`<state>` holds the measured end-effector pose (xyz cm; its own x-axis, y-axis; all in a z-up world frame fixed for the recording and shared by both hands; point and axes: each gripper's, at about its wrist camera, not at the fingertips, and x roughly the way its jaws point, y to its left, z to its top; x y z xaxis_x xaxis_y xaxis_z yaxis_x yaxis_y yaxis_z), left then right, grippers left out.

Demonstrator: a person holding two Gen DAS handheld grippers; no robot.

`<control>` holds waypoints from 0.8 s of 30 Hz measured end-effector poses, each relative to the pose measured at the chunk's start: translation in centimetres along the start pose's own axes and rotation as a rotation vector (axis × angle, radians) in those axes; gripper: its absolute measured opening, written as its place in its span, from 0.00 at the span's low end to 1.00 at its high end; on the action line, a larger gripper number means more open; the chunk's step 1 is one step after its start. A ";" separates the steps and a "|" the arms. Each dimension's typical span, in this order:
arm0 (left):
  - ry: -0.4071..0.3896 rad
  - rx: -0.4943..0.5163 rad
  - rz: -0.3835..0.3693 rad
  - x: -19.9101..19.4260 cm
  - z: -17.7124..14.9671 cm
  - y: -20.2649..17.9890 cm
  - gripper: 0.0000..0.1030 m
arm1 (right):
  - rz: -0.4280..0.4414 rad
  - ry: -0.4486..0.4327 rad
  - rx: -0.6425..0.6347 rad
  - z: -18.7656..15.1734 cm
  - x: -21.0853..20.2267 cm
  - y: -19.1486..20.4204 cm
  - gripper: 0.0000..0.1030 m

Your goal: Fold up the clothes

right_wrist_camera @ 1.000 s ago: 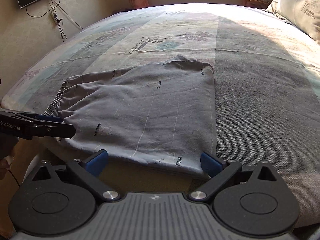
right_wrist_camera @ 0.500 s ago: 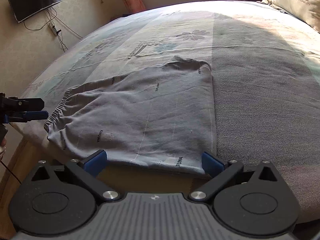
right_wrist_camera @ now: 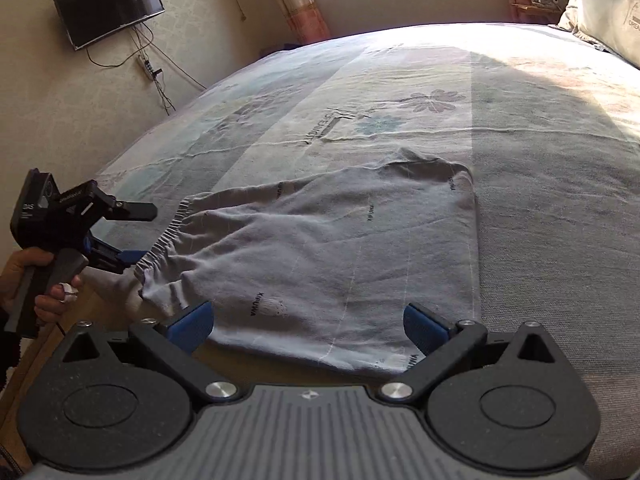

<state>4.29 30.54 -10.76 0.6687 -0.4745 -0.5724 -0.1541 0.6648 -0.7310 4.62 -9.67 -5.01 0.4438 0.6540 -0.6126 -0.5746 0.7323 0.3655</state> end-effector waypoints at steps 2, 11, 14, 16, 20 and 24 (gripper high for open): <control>0.000 -0.020 -0.017 0.2 0.3 0.2 0.99 | 0.085 0.013 -0.049 1.0 1.0 1.7 1.00; 0.092 -0.081 -0.095 0.9 1.3 1.1 0.99 | 0.214 0.136 -0.211 1.0 7.3 7.6 1.00; 0.163 -0.076 -0.123 2.1 2.2 1.0 0.99 | 0.186 0.147 -0.202 0.2 6.9 6.9 1.00; 0.180 -0.057 -0.131 3.0 3.0 0.6 0.99 | 0.160 0.148 -0.178 0.0 6.8 6.1 1.00; 0.208 -0.011 -0.130 4.9 4.4 -0.3 0.99 | 0.132 0.122 -0.128 0.4 6.1 5.2 1.00; 0.232 -0.011 -0.151 4.7 4.4 -0.1 0.99 | 0.109 0.086 -0.129 1.1 5.2 5.0 1.00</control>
<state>10.63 30.77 -11.80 0.5007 -0.6878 -0.5255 -0.0739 0.5709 -0.8177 4.83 -2.40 -5.56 0.3171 0.7056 -0.6337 -0.7022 0.6238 0.3433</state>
